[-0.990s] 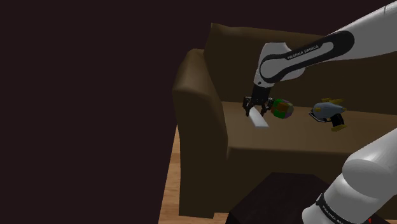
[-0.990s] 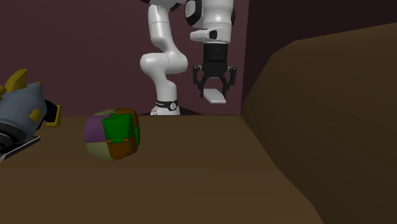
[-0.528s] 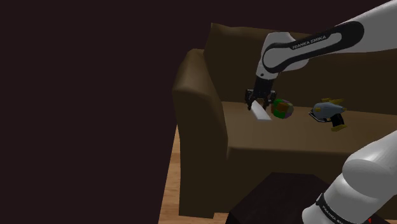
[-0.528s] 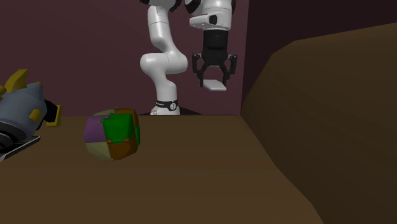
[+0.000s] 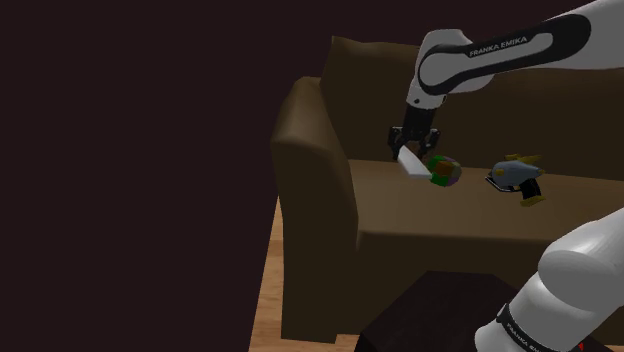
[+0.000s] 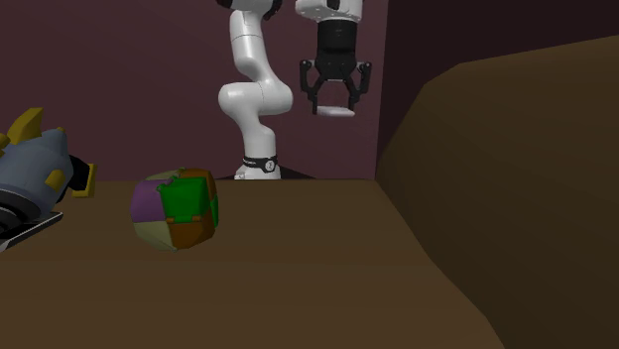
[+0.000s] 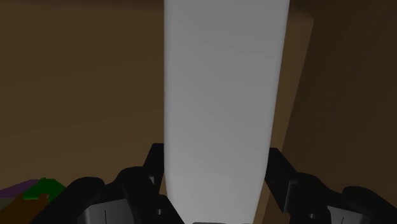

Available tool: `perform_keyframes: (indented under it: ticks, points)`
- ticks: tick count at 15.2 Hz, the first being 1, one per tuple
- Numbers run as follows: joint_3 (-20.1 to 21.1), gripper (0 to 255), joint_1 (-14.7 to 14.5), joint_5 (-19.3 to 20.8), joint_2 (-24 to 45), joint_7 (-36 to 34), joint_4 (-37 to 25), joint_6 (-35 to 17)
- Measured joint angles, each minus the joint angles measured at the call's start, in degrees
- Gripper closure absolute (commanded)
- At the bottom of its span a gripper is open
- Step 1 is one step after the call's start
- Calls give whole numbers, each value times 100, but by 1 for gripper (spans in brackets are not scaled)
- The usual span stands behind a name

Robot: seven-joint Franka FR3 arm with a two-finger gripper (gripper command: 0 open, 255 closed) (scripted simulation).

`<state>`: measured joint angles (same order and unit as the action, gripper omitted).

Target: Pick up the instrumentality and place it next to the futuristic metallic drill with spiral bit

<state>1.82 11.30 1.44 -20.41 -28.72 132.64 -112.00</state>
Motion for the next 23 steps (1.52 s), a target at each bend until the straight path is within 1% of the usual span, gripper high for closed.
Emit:
perform_keyframes:
  ticks: [17, 19, 23]
  points:
    - [-9, 255, 4, -9, -101, 45, -1215, 1316]
    - [-95, 255, 49, 23, -259, 169, -1147, 1404]
    - [-388, 255, 201, 158, -829, 561, -677, 1486]
